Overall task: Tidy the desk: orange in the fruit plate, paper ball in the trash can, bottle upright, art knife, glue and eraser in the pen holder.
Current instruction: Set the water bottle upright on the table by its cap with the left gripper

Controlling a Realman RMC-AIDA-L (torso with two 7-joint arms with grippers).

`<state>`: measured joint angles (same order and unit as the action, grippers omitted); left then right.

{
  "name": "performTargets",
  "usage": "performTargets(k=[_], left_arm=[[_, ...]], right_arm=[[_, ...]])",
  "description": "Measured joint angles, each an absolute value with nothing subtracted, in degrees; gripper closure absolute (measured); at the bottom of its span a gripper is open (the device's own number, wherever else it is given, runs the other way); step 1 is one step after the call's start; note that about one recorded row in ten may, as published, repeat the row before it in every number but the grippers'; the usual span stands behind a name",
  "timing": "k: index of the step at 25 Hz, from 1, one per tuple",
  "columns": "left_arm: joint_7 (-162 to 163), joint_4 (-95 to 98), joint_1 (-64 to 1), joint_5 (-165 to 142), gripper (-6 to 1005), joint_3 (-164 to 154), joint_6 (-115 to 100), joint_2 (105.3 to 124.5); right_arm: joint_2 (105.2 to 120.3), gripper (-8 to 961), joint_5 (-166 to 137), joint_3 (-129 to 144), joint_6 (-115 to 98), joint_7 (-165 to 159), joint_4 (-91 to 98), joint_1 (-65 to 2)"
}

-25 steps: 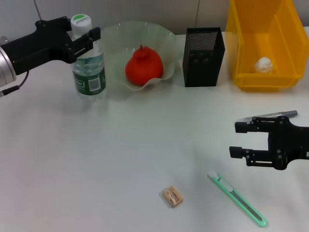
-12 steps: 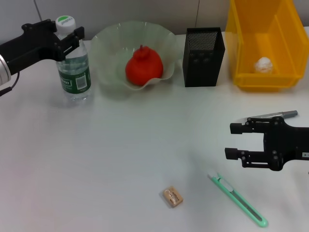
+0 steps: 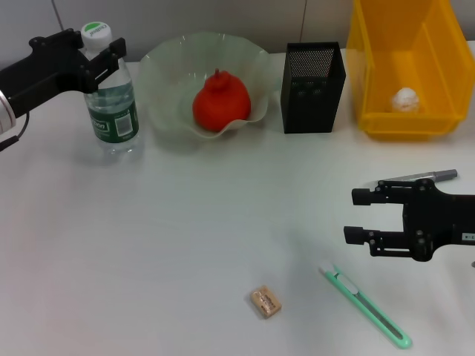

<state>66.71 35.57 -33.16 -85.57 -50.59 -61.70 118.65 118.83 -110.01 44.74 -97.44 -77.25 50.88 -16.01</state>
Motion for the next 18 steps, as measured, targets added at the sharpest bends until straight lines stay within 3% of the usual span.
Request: performTargets(k=[18], left_arm=[[63.83, 33.83, -32.63, -84.45, 460, -50.16, -60.56, 118.74]], right_arm=[[118.83, 283, -110.04, 44.73, -97.37, -76.84, 49.24, -16.91]])
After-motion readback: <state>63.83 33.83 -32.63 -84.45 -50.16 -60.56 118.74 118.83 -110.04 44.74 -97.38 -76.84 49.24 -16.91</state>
